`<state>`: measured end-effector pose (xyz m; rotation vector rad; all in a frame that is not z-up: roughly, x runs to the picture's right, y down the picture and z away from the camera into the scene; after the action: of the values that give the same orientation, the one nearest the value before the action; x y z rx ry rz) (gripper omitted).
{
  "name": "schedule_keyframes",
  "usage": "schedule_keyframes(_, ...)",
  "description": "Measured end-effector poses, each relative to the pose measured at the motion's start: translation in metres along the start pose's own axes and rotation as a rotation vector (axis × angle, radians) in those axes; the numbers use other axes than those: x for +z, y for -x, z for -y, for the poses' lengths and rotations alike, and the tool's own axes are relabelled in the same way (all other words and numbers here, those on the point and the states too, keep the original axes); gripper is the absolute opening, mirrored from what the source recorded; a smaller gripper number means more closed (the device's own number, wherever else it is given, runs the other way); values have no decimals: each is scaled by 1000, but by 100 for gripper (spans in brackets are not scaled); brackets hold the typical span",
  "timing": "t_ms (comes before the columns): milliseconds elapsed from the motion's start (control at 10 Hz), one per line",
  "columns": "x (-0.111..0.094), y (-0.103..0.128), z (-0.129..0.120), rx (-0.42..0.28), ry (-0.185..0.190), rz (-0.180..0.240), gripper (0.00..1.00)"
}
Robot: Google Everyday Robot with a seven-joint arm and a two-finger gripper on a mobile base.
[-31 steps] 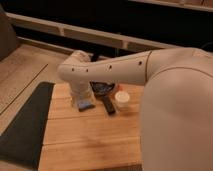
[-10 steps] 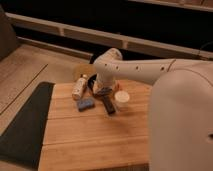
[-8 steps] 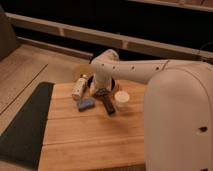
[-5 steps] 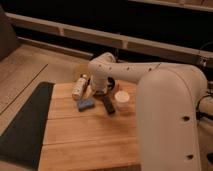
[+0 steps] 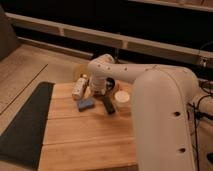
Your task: Place the white sponge in the ceramic cup
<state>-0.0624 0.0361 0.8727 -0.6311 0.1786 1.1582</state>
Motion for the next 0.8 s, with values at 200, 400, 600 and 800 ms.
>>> schedule_keyframes(200,2,2,3,-1,5,-4,65)
schedule_keyframes(400,13,11,-4,-30,16,-22,65)
schedule_keyframes(600,24,20,-11,-45,36,-42,65)
schedule_keyframes(800,36,26,-17,-34,70,-72,65)
